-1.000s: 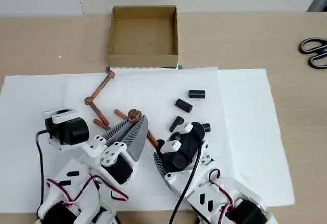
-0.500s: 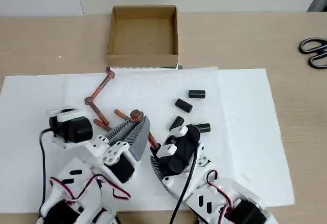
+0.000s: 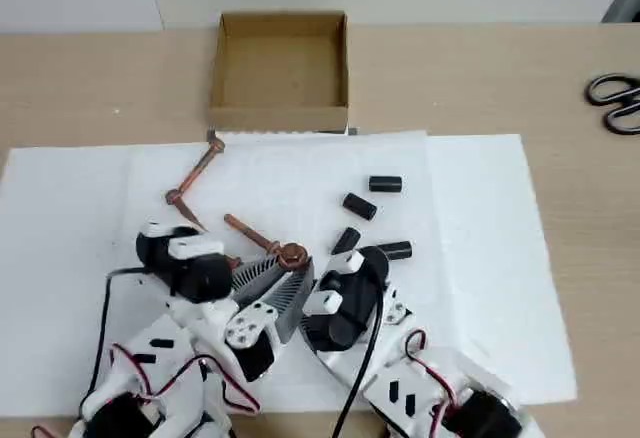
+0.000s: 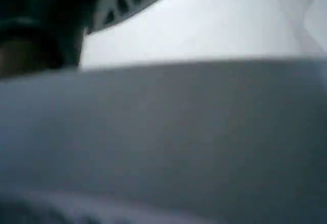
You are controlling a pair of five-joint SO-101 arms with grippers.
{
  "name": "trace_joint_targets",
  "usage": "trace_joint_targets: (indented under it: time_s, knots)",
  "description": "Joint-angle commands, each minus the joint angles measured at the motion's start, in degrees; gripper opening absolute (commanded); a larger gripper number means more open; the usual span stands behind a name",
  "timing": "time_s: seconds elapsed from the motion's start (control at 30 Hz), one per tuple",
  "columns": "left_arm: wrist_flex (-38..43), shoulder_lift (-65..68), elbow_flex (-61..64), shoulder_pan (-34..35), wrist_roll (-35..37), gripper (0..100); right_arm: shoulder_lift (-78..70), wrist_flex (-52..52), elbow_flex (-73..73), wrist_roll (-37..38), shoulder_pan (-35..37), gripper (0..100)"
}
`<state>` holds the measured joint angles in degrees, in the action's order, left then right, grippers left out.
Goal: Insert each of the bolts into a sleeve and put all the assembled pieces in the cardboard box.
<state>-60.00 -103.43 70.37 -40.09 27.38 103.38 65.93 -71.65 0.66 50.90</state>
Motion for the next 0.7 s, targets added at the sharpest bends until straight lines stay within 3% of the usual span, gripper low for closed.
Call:
trace_joint_targets:
  time_s: [0.0, 0.2, 0.67]
  knots:
    - [-0.26, -0.44, -0.31, -0.70, -0.97, 2, 0.48, -1.98, 0.62, 0.97, 0.57, 0.2]
    - [-1.93, -0.18, -0.31, 3.34, -1.32, 21, 0.48, -1.89, 0.62, 0.97, 0.57, 0.2]
    - [-10.73, -0.09, -11.56, 7.21, -2.99, 21, 0.48, -1.80, -1.32, 0.79, -3.03, 0.2]
